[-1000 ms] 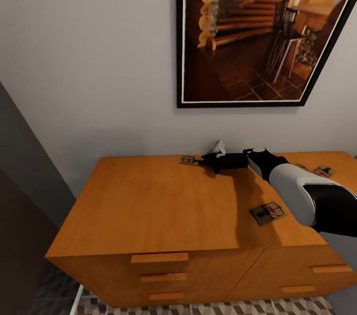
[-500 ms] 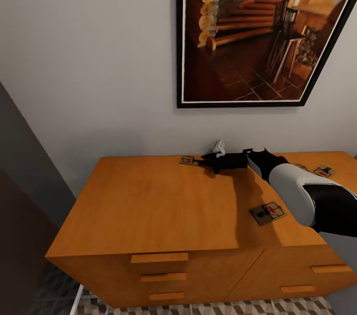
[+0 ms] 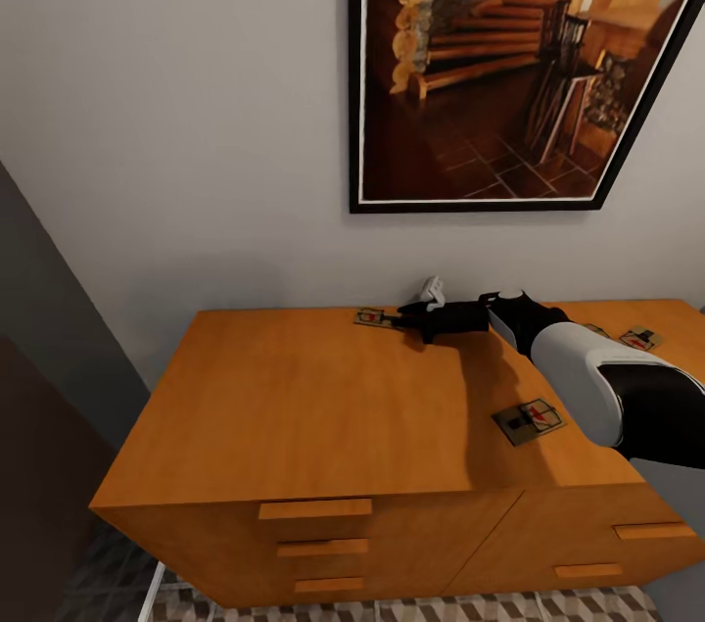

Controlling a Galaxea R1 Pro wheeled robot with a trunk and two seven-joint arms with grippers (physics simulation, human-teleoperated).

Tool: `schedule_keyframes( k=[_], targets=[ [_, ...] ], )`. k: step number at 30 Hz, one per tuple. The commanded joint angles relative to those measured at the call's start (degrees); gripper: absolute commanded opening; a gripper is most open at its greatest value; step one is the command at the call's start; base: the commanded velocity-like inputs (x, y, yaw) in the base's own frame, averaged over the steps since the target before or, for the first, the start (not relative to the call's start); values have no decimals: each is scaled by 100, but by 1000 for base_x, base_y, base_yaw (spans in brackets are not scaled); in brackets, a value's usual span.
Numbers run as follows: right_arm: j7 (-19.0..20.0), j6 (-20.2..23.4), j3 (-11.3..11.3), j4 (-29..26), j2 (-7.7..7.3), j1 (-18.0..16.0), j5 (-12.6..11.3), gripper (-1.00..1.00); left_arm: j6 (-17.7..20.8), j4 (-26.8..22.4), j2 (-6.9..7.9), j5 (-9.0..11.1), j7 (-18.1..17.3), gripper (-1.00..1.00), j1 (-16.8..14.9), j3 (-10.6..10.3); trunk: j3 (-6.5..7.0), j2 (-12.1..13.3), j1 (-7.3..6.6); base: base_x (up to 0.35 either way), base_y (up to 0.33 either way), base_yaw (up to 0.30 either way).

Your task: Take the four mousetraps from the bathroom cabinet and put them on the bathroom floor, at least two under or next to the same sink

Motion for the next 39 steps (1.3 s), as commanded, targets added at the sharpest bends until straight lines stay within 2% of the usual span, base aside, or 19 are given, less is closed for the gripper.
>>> schedule_keyframes(
  k=[1,9,30,39],
  targets=[
    [15,-52,142,-7,0,-2,32,-100,-44,27,-1,2,15,100,-10,-19,-5,-2,0,0,0,0],
    [227,32,140,-45,4,-2,23,-100,-44,27,-1,2,15,100,-10,-19,-5,-2,0,0,0,0],
    [249,316,131,-70,20,-2,22,-100,-44,27,-1,2,15,100,-10,-19,-5,-2,0,0,0,0],
    [249,563,127,-140,21,-2,22,-100,-44,27,-1,2,15,100,-10,-19,-5,-2,0,0,0,0]
  ],
)
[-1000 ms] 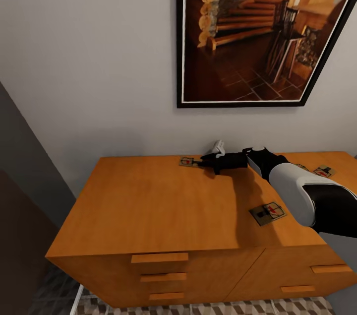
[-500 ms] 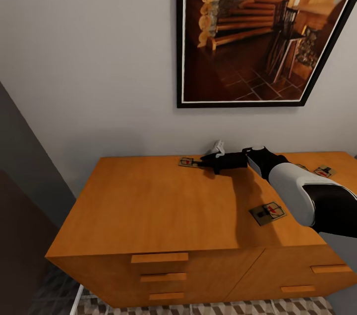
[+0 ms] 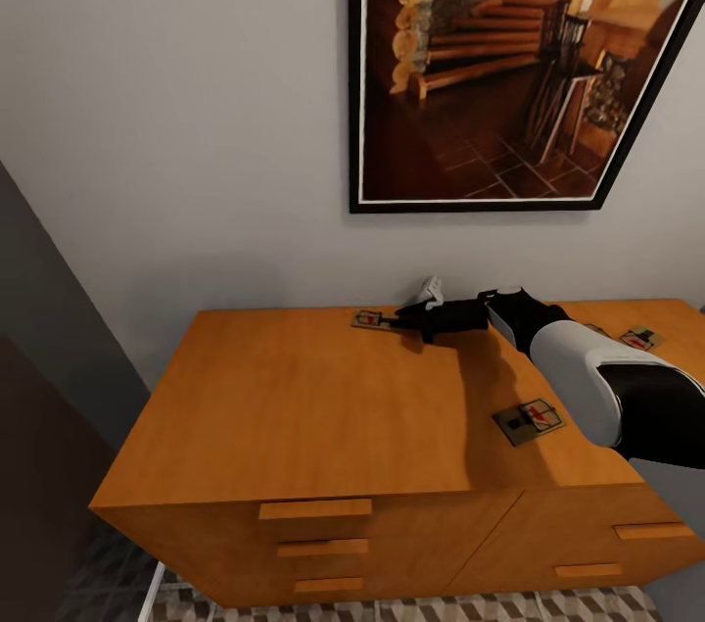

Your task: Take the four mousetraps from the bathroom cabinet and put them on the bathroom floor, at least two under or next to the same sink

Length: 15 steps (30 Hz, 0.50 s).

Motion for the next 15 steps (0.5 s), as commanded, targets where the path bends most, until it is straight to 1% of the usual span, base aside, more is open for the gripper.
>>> schedule_keyframes(
  k=[1,10,15],
  targets=[
    [11,17,143,-3,-3,-1,24,-100,-44,26,-1,2,14,100,-10,-19,-5,-2,0,0,0,0],
    [15,46,137,-11,-3,-1,24,-100,-44,26,-1,2,14,100,-10,-19,-5,-2,0,0,0,0],
    [19,172,137,-114,-3,-1,24,-100,-44,26,-1,2,14,100,-10,-19,-5,-2,0,0,0,0]
  ],
)
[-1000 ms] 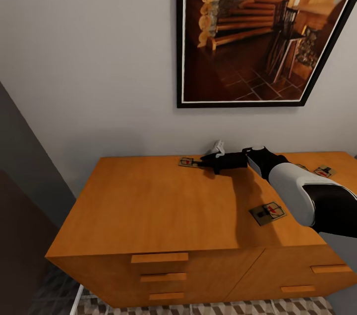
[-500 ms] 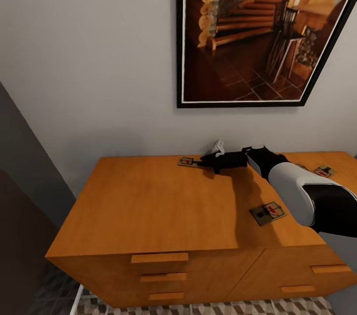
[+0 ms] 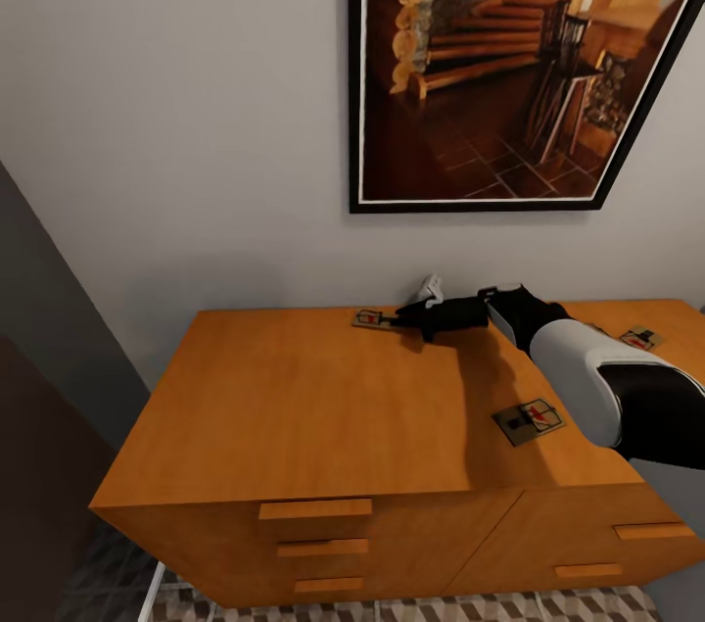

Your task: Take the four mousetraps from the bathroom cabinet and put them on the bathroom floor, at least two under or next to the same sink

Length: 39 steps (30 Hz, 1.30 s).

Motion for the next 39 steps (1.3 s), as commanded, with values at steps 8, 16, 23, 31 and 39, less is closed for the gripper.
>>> schedule_keyframes(
  k=[8,16,23,31,39],
  targets=[
    [15,279,98,-368,27,-1,6,-100,-44,26,-1,2,18,100,-10,-19,-5,-2,0,0,0,0],
    [15,355,103,-547,77,-1,6,-100,-44,26,14,2,22,100,-10,-18,-5,-2,0,0,0,0],
    [15,366,103,-569,155,-1,6,-100,-44,26,16,2,23,100,-10,-17,-5,-2,0,0,0,0],
    [46,534,95,-639,176,-1,6,-100,-44,26,16,2,23,100,-10,-18,-5,-2,0,0,0,0],
    [140,675,110,-908,173,-1,6,-100,-44,26,8,2,21,100,-10,-19,-5,-2,0,0,0,0]
  ],
)
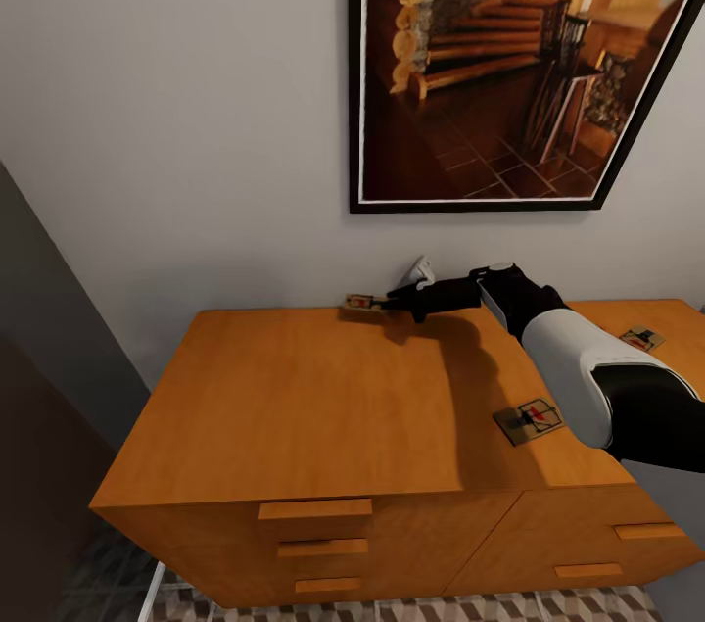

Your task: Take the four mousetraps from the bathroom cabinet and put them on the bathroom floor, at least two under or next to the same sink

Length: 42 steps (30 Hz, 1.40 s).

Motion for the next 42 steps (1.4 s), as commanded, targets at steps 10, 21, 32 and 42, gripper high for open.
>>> schedule_keyframes(
  k=[10,21,32,42],
  targets=[
    [29,69,30,-33,-5,-2,-22,-100,-44,27,-1,2,8,100,-10,-19,-5,-3,0,-194,0,0],
    [213,76,30,-41,-5,0,-22,-100,-44,27,6,2,8,100,-10,-19,-5,-3,0,-330,0,0],
    [276,78,30,-42,2,-1,-22,-100,-44,27,6,2,8,100,-10,-19,-5,-3,0,-334,0,0],
    [277,80,30,-42,4,-2,-22,-100,-44,27,6,2,8,100,-10,-19,-5,-3,0,-334,0,0]
  ],
)
